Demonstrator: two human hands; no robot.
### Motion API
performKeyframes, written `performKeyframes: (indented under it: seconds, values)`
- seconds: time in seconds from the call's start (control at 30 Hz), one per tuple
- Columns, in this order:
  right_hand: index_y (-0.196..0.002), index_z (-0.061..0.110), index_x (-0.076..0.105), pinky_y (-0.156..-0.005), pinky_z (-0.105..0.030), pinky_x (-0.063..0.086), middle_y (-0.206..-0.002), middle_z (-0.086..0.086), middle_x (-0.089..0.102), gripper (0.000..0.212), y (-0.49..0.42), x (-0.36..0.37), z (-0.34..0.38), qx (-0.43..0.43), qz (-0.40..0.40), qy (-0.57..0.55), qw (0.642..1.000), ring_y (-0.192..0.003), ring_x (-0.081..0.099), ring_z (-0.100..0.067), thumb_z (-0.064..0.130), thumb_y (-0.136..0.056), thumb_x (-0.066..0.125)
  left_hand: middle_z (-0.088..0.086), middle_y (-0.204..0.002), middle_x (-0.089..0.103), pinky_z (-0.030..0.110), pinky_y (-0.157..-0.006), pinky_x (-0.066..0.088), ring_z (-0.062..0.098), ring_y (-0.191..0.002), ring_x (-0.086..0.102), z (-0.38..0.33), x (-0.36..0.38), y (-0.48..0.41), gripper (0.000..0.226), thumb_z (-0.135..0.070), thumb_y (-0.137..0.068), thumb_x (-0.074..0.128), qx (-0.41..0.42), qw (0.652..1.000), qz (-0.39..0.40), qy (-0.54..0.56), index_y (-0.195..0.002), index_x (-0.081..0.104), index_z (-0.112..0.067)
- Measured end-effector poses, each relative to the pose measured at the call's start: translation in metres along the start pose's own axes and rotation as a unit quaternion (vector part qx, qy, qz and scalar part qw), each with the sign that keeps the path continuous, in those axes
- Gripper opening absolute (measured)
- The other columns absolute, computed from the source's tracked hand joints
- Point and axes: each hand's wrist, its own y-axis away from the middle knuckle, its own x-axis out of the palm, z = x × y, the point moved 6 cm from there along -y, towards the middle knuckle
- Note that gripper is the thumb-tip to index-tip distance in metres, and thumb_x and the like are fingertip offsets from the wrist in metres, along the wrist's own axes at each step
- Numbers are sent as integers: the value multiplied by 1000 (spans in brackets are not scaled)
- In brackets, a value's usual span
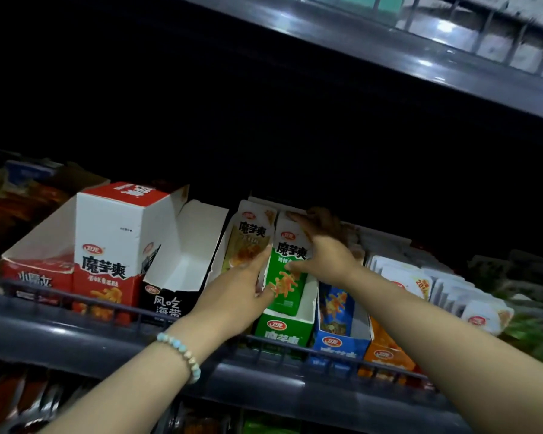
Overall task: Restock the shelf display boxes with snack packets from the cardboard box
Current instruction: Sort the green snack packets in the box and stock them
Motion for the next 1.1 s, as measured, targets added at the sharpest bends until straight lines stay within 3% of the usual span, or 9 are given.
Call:
performKeyframes:
  seconds: [0.13, 0.23, 0.37, 0.43, 0.6, 0.73, 0.9, 1.0, 1.1]
  values:
    - [-150, 33, 16, -115, -37, 20, -155, -3, 12, 97, 4, -10, 9, -55, -54, 64, 995, -143, 10, -26, 45, -73, 75, 2, -129, 57, 36, -88, 51, 11, -88, 62, -1, 0, 1, 69, -39, -97, 45, -3, 1000, -2, -10, -150, 0, -42]
    - [-150, 30, 15, -115, -38, 24, -157, 1, 13, 93, 11, -17, 11, -56, -54, 16, 997, -144, 14, -23, 41, -79, 73, -1, -146, 42, 33, -95, 48, 16, -111, 58, -6, -4, 6, 70, -42, -97, 46, 7, 999, -31, -40, -151, 2, -39]
    - [-150, 28, 19, -113, -40, 31, -157, 1, 21, 74, 39, -33, 10, -29, -51, -68, 996, -143, 23, -21, 46, -90, 57, -9, -144, 40, 27, -99, 40, 9, -126, 42, -23, -16, 30, 66, -47, -97, 41, 53, 991, -96, -79, -152, 10, -31]
    - [-150, 28, 19, -116, -40, 26, -158, 2, 17, 70, 65, -42, 9, -6, -47, -112, 993, -145, 17, -19, 46, -92, 52, -9, -149, 35, 27, -107, 32, 8, -135, 31, -29, -17, 48, 63, -46, -97, 41, 61, 990, -110, -64, -151, 15, -28]
    - [-149, 29, 19, -109, -15, 10, -156, 9, 16, 65, 159, -56, 17, -15, -34, -162, 986, -144, 12, -6, 37, -94, 53, -8, -148, 34, 22, -109, 23, 7, -137, 25, -41, 5, 109, 59, -43, -95, 47, 74, 989, -124, -14, -147, 27, -25]
    - [-149, 31, 16, -116, -21, 12, -154, 15, 17, 72, 234, -29, 9, -20, 55, -184, 981, -142, 10, 1, 39, -90, 57, -7, -149, 33, 33, -113, 29, 10, -139, 24, -37, 52, 157, 60, -46, -96, 44, 47, 998, -50, -16, -148, 28, -22]
    - [-151, 19, 16, -118, -25, 14, -158, 3, 15, 77, 316, 49, -14, 44, 156, -190, 968, -146, 13, -11, 35, -90, 60, -4, -156, 24, 36, -117, 21, 14, -144, 18, -14, 127, 212, 66, -52, -96, 39, -4, 994, 91, -67, -151, 21, -20]
    - [-152, 16, 12, -114, -22, 11, -159, 0, 11, 78, 361, 108, -21, 96, 251, -185, 945, -147, 9, -16, 35, -92, 59, -3, -157, 21, 35, -118, 19, 16, -145, 17, 4, 166, 242, 65, -51, -97, 39, -37, 984, 160, -74, -151, 20, -20]
    - [-153, 18, 9, -116, -28, 13, -160, 0, 6, 80, 398, 162, -25, 128, 329, -186, 917, -147, 8, -17, 40, -93, 56, 0, -157, 23, 35, -118, 19, 18, -144, 18, 22, 199, 267, 65, -49, -98, 39, -66, 969, 222, -84, -151, 21, -17]
